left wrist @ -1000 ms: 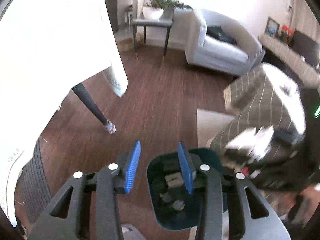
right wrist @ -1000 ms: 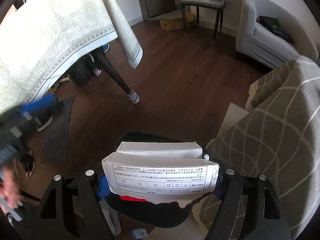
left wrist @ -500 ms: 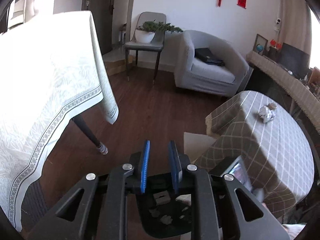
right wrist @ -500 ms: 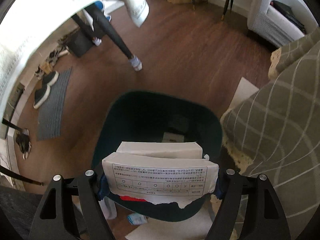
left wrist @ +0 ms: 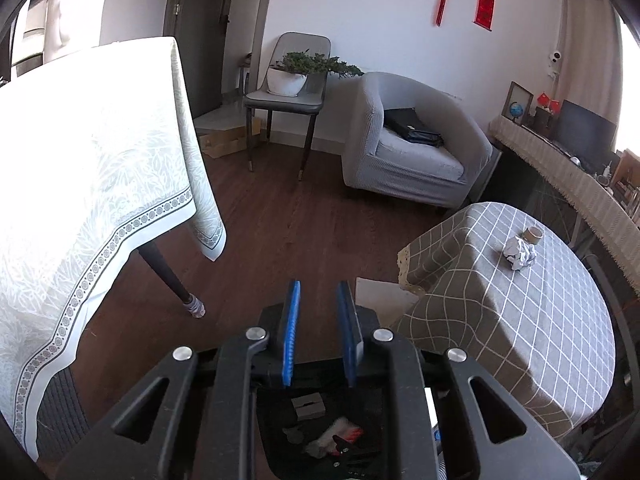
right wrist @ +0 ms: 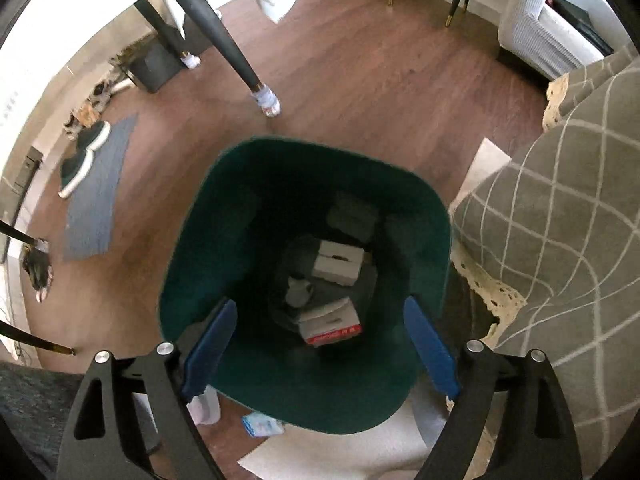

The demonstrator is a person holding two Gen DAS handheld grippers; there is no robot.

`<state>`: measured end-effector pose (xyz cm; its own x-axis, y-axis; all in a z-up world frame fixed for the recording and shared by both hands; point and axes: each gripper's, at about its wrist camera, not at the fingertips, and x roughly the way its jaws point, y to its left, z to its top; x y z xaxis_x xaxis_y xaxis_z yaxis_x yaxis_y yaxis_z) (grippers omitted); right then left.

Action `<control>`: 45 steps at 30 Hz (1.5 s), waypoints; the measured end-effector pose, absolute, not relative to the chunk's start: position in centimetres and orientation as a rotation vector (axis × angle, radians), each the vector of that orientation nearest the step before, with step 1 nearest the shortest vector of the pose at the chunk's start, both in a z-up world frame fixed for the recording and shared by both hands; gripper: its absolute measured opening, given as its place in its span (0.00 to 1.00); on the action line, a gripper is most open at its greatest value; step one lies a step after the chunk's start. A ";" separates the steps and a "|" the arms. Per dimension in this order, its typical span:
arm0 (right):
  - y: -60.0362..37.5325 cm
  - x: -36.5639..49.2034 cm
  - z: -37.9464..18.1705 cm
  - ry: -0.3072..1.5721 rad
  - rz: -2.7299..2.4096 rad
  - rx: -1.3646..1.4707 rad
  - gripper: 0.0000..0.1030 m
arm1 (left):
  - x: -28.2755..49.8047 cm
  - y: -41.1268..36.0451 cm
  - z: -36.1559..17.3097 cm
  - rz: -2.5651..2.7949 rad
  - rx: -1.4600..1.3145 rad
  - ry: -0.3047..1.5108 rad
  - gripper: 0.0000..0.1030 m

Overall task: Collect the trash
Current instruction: 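Carry the ball and paper box over the green bin and open both grippers, then move the left gripper back to the table and grasp the crumpled white paper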

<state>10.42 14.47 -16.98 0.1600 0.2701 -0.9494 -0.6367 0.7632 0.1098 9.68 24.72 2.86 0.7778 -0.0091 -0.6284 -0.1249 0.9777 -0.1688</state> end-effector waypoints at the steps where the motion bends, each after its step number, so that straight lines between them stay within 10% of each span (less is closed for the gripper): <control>1: 14.4 10.4 -16.3 1.239 0.675 -0.345 0.84 | 9.7 24.7 2.9 0.064 -0.208 0.677 0.20; 21: 6.7 12.9 2.4 0.821 0.629 -0.206 0.66 | 11.2 20.3 7.2 0.050 -0.180 0.599 0.31; 45: -15.0 20.3 5.3 0.766 0.336 -0.043 0.65 | 20.0 4.2 4.1 -0.235 -0.079 0.698 0.74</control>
<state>20.28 -15.00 5.31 0.6699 0.2824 -0.6867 -0.3138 0.9459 0.0828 20.00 4.24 4.09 0.7410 -0.2399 -0.6272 0.1874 0.9708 -0.1498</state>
